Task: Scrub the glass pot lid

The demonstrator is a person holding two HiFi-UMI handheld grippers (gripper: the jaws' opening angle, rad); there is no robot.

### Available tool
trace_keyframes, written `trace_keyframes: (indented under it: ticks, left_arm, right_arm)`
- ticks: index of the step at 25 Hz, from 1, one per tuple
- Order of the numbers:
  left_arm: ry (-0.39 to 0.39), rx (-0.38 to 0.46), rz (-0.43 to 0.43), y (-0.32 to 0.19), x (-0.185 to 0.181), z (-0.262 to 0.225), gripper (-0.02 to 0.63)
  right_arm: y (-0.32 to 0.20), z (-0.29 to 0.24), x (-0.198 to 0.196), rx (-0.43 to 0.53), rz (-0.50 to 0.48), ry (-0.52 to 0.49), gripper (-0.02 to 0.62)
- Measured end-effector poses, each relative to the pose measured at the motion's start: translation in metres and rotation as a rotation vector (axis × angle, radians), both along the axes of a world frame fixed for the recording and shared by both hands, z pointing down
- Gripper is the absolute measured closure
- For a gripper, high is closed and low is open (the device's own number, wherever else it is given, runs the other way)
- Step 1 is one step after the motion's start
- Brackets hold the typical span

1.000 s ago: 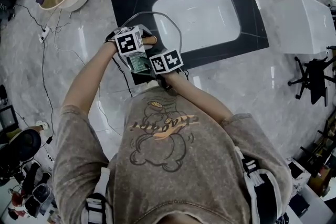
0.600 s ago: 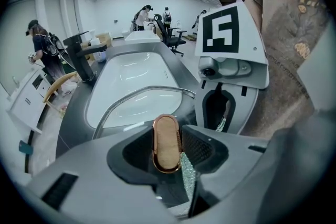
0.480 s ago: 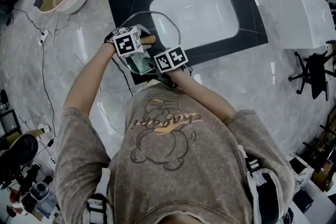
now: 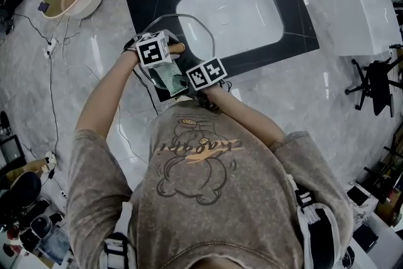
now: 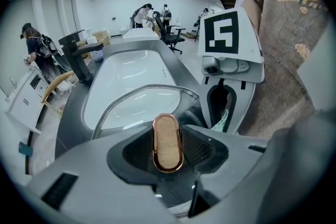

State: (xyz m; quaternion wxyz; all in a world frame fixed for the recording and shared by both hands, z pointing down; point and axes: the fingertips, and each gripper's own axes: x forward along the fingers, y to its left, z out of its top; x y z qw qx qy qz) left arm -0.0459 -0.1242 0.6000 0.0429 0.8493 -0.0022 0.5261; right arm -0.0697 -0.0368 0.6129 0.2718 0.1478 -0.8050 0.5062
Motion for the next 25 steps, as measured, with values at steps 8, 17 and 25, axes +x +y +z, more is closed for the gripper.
trace_keyframes:
  ticks: [8, 17, 25]
  left_arm:
    - [-0.011, 0.012, 0.008, 0.000, -0.002, 0.002, 0.434]
    - [-0.006, 0.016, 0.005, 0.002, -0.002, 0.003, 0.433]
    - [-0.011, 0.016, 0.001, 0.002, -0.001, 0.002, 0.433]
  right_arm:
    - [0.006, 0.006, 0.025, -0.060, 0.073, -0.017, 0.512]
    - [-0.016, 0.007, 0.052, -0.079, 0.207, -0.025, 0.512]
    - [-0.034, 0.004, 0.067, -0.029, 0.146, 0.028, 0.512]
